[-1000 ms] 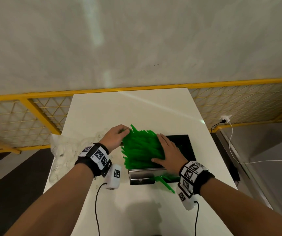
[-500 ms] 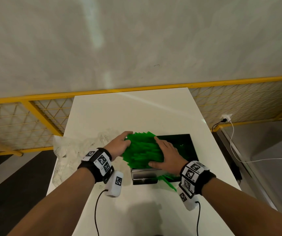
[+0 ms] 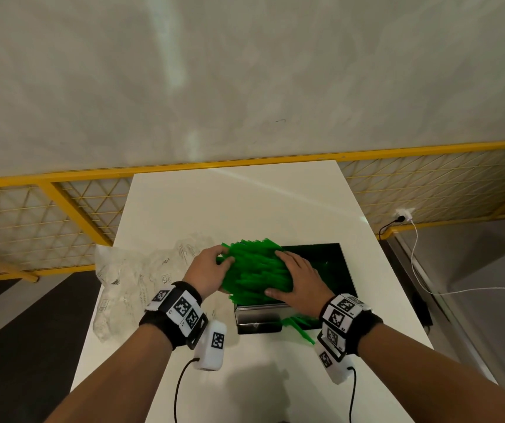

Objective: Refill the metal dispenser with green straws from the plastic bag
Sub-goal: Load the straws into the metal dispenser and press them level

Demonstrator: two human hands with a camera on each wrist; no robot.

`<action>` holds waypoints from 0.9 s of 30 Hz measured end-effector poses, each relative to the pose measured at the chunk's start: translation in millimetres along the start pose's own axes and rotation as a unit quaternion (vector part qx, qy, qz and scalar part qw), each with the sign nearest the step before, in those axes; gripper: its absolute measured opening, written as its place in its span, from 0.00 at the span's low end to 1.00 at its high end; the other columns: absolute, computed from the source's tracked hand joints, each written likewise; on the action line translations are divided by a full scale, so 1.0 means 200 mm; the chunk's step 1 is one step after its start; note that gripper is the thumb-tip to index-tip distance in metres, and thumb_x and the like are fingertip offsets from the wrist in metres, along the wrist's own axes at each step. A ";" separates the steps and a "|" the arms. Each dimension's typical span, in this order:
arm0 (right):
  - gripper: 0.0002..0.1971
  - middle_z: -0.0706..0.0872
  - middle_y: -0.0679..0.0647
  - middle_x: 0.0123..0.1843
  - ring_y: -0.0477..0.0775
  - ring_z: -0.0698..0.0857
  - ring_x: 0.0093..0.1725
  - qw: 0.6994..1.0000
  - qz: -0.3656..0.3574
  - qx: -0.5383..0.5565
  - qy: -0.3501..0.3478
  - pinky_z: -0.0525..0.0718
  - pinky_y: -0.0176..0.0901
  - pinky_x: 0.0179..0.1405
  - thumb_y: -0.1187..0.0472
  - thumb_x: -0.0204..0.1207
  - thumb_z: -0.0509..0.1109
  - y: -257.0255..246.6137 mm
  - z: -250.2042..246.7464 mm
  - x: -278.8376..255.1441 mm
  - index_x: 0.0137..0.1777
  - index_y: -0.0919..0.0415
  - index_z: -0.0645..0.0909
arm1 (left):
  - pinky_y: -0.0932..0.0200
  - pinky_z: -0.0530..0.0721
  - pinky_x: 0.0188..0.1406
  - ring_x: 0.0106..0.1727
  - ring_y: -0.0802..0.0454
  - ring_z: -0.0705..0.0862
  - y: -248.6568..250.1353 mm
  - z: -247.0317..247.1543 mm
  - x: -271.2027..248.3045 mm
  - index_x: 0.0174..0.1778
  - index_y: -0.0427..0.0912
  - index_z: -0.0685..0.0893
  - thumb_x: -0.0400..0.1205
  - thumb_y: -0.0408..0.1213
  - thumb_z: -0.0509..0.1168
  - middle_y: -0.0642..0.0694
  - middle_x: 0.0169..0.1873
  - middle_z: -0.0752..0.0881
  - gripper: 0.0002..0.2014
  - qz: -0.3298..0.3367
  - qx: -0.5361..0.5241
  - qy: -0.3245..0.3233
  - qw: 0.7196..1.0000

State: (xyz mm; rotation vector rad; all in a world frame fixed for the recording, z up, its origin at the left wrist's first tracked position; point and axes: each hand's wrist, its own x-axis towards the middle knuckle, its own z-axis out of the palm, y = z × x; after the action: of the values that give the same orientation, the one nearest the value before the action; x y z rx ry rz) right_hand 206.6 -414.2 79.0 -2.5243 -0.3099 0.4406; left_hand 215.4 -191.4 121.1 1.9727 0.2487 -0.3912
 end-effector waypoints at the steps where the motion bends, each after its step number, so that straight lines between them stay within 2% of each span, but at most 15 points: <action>1: 0.45 0.55 0.49 0.83 0.53 0.54 0.82 1.000 0.000 0.003 0.001 0.56 0.62 0.80 0.35 0.70 0.69 0.00 0.00 0.00 0.82 0.46 0.50 | 0.40 0.89 0.30 0.41 0.38 0.89 0.00 0.00 0.00 0.55 0.40 0.80 0.84 0.36 0.62 0.33 0.48 0.85 0.07 0.008 -0.001 0.014 1.000; 5: 0.45 0.58 0.50 0.82 0.53 0.57 0.81 0.999 -0.016 0.026 0.032 0.58 0.61 0.80 0.37 0.71 0.70 0.01 -0.02 -0.01 0.82 0.48 0.52 | 0.51 0.89 0.25 0.42 0.44 0.88 0.01 -0.03 -0.03 0.57 0.38 0.78 0.84 0.33 0.61 0.36 0.51 0.83 0.08 0.023 -0.069 0.070 0.995; 7: 0.44 0.59 0.49 0.82 0.52 0.58 0.80 0.998 -0.022 0.039 0.049 0.58 0.60 0.80 0.38 0.71 0.70 0.01 -0.04 -0.01 0.82 0.48 0.52 | 0.52 0.90 0.27 0.43 0.43 0.88 0.02 -0.05 -0.04 0.57 0.39 0.78 0.84 0.33 0.60 0.37 0.50 0.83 0.07 0.031 -0.109 0.091 0.989; 9: 0.44 0.59 0.50 0.81 0.52 0.59 0.80 0.998 -0.023 0.041 0.047 0.58 0.60 0.80 0.38 0.71 0.71 0.01 -0.04 -0.02 0.82 0.48 0.52 | 0.51 0.90 0.29 0.44 0.44 0.88 0.00 -0.02 -0.06 0.56 0.39 0.78 0.85 0.34 0.59 0.39 0.49 0.84 0.06 0.033 -0.118 0.081 0.989; 11: 0.45 0.60 0.50 0.81 0.53 0.59 0.80 0.999 -0.023 0.029 0.039 0.59 0.60 0.80 0.38 0.71 0.71 0.00 -0.03 -0.01 0.82 0.48 0.52 | 0.50 0.90 0.32 0.42 0.47 0.87 -0.03 0.05 -0.08 0.55 0.41 0.75 0.87 0.37 0.55 0.44 0.47 0.83 0.07 0.033 -0.092 0.065 0.993; 13: 0.44 0.63 0.51 0.79 0.54 0.62 0.78 0.998 -0.026 0.017 0.047 0.61 0.59 0.79 0.37 0.71 0.70 -0.01 -0.03 0.00 0.82 0.48 0.53 | 0.47 0.85 0.37 0.43 0.44 0.84 -0.07 0.12 -0.09 0.56 0.43 0.72 0.88 0.43 0.49 0.46 0.45 0.82 0.10 0.040 -0.081 0.067 0.994; 15: 0.41 0.67 0.52 0.74 0.54 0.66 0.74 0.997 -0.035 0.005 0.072 0.63 0.57 0.78 0.37 0.72 0.69 -0.01 -0.03 0.01 0.80 0.49 0.57 | 0.55 0.80 0.45 0.49 0.45 0.81 -0.10 0.17 -0.09 0.58 0.43 0.69 0.88 0.45 0.46 0.48 0.45 0.81 0.12 0.045 -0.109 0.059 0.991; 17: 0.37 0.70 0.53 0.70 0.53 0.68 0.71 0.995 -0.047 -0.006 0.086 0.66 0.54 0.76 0.39 0.72 0.69 -0.02 -0.04 0.02 0.78 0.51 0.62 | 0.64 0.79 0.47 0.56 0.48 0.80 -0.12 0.21 -0.10 0.61 0.44 0.65 0.88 0.44 0.44 0.47 0.50 0.80 0.11 0.052 -0.133 0.039 0.989; 18: 0.36 0.71 0.53 0.69 0.53 0.69 0.70 0.995 -0.054 -0.013 0.083 0.67 0.53 0.75 0.40 0.72 0.70 -0.02 -0.04 0.02 0.76 0.52 0.63 | 0.65 0.79 0.50 0.59 0.48 0.79 -0.11 0.21 -0.11 0.62 0.46 0.63 0.88 0.46 0.43 0.46 0.54 0.78 0.12 0.053 -0.140 0.038 0.988; 19: 0.34 0.71 0.53 0.68 0.53 0.70 0.69 0.995 -0.059 -0.022 0.073 0.68 0.53 0.74 0.41 0.73 0.70 -0.03 -0.04 0.03 0.75 0.53 0.65 | 0.61 0.79 0.56 0.62 0.48 0.77 -0.11 0.21 -0.11 0.62 0.48 0.62 0.87 0.49 0.43 0.45 0.58 0.76 0.13 0.054 -0.141 0.053 0.987; 21: 0.33 0.72 0.53 0.68 0.54 0.71 0.68 0.996 -0.062 -0.045 0.049 0.69 0.51 0.72 0.42 0.73 0.70 -0.02 -0.05 0.03 0.75 0.53 0.66 | 0.48 0.73 0.69 0.68 0.46 0.73 -0.11 0.18 -0.11 0.67 0.51 0.61 0.86 0.55 0.41 0.44 0.67 0.71 0.18 0.055 -0.161 0.120 0.978; 23: 0.33 0.72 0.53 0.70 0.55 0.72 0.68 0.996 -0.057 -0.067 0.029 0.69 0.51 0.72 0.42 0.73 0.70 -0.01 -0.05 0.04 0.75 0.51 0.64 | 0.42 0.68 0.74 0.74 0.46 0.69 -0.12 0.16 -0.10 0.76 0.51 0.58 0.82 0.63 0.40 0.45 0.75 0.65 0.30 0.061 -0.197 0.145 0.968; 25: 0.34 0.73 0.52 0.71 0.55 0.73 0.70 0.995 -0.054 -0.086 0.021 0.69 0.52 0.73 0.43 0.73 0.70 0.00 -0.04 0.05 0.76 0.50 0.63 | 0.44 0.61 0.79 0.79 0.50 0.62 -0.10 0.18 -0.13 0.81 0.56 0.50 0.78 0.67 0.39 0.51 0.81 0.57 0.36 0.080 -0.181 0.089 0.976; 27: 0.34 0.75 0.52 0.70 0.56 0.74 0.69 0.994 -0.053 -0.099 0.016 0.69 0.52 0.72 0.44 0.72 0.71 -0.01 -0.05 0.06 0.76 0.50 0.64 | 0.54 0.56 0.80 0.81 0.57 0.56 -0.08 0.23 -0.16 0.82 0.55 0.46 0.83 0.61 0.42 0.54 0.81 0.55 0.32 0.094 -0.155 0.045 0.982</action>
State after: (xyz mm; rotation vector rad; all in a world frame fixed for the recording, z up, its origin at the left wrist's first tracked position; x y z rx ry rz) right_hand 221.2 -414.1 84.2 -2.6882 -0.4951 0.3415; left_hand 173.9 -227.0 102.2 1.6903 0.1670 -0.1296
